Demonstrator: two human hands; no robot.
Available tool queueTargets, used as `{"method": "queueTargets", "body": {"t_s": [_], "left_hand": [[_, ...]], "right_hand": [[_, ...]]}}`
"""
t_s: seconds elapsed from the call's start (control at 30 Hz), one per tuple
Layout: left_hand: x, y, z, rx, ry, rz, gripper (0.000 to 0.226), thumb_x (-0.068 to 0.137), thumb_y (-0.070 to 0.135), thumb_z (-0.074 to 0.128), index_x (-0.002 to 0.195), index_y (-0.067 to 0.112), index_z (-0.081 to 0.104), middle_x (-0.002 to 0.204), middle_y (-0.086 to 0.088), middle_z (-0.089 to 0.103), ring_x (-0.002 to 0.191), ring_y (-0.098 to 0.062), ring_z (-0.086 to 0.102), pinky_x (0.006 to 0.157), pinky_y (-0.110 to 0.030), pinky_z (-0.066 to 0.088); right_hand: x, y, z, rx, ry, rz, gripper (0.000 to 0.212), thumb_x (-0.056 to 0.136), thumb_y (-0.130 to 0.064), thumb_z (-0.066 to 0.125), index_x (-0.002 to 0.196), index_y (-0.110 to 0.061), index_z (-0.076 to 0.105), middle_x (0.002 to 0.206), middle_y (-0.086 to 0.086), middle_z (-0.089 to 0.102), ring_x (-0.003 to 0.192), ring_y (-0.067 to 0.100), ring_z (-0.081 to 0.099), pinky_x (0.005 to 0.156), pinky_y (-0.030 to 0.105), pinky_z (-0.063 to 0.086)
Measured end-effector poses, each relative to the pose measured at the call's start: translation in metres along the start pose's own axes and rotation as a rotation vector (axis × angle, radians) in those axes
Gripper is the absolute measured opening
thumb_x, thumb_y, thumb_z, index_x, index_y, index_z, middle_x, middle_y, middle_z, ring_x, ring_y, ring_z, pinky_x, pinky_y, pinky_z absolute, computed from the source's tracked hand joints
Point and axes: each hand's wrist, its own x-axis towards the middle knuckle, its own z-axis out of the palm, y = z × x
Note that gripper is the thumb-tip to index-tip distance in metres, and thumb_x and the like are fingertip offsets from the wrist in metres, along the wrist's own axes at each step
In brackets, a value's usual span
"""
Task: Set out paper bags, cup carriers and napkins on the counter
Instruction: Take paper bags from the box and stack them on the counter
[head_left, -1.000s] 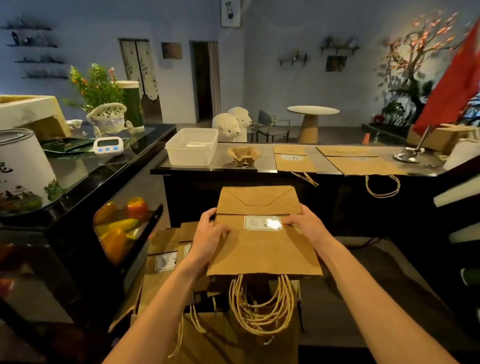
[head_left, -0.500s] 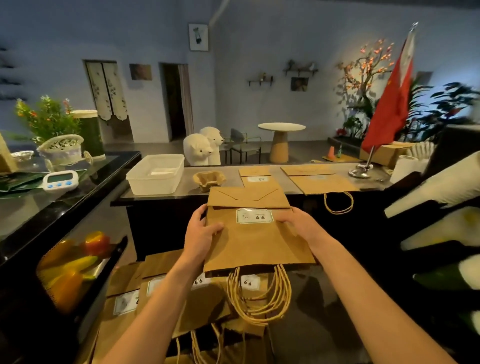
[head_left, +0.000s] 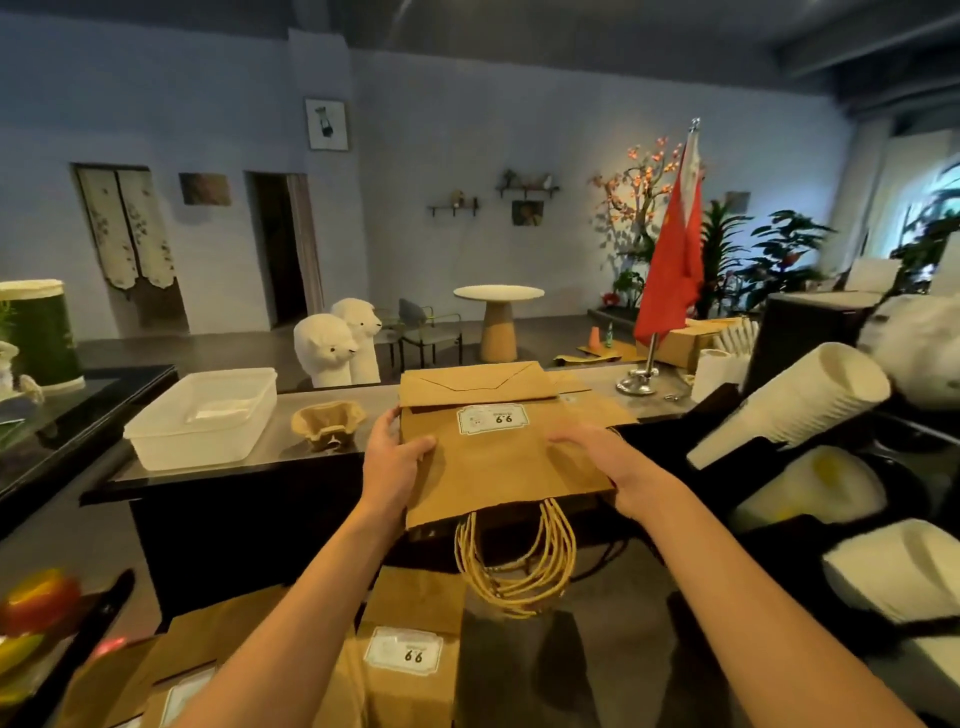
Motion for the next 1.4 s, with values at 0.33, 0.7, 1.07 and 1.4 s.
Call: {"method": "queueTargets", "body": {"t_s": [0.33, 0.7, 1.07, 1.4], "left_hand": [[0.044, 0.003, 0.061, -0.154, -0.135, -0.18, 0.052, 0.101, 0.023, 0.057, 0.148, 0.032, 0.035, 0.127, -0.011, 0.053, 0.112, -0.034, 0.058, 0.089, -0.051, 0.056], [0.076, 0.005, 0.117, -0.171, -0.297, -0.216, 0.022, 0.1, 0.009, 0.05, 0.12, 0.017, 0.056, 0.111, -0.007, 0.061, 0.104, -0.024, 0.059, 0.081, -0.035, 0.053], [0.139, -0.052, 0.157, 0.079, -0.104, -0.337, 0.034, 0.094, -0.001, 0.056, 0.128, 0.006, 0.055, 0.118, -0.011, 0.057, 0.11, -0.026, 0.051, 0.091, -0.038, 0.046], [0.143, -0.063, 0.164, -0.013, -0.137, -0.32, 0.051, 0.088, 0.027, 0.065, 0.136, 0.016, 0.052, 0.134, -0.009, 0.056, 0.124, -0.029, 0.049, 0.109, -0.046, 0.04]], "right_hand": [[0.05, 0.009, -0.035, 0.145, 0.163, -0.151, 0.036, 0.092, -0.021, 0.07, 0.127, -0.023, 0.063, 0.123, 0.0, 0.066, 0.118, 0.025, 0.058, 0.108, 0.05, 0.043], [0.112, -0.003, -0.08, 0.191, 0.28, -0.119, 0.039, 0.093, -0.018, 0.069, 0.13, -0.021, 0.058, 0.129, 0.004, 0.061, 0.114, 0.023, 0.057, 0.101, 0.047, 0.049], [0.169, 0.04, -0.072, 0.222, 0.384, 0.06, 0.025, 0.082, 0.0, 0.072, 0.104, -0.012, 0.07, 0.109, 0.007, 0.065, 0.096, 0.018, 0.057, 0.068, 0.031, 0.046], [0.184, 0.027, -0.073, 0.438, 0.618, 0.008, 0.05, 0.081, 0.002, 0.077, 0.128, -0.009, 0.065, 0.122, 0.01, 0.067, 0.105, 0.026, 0.067, 0.074, 0.03, 0.053]]}}
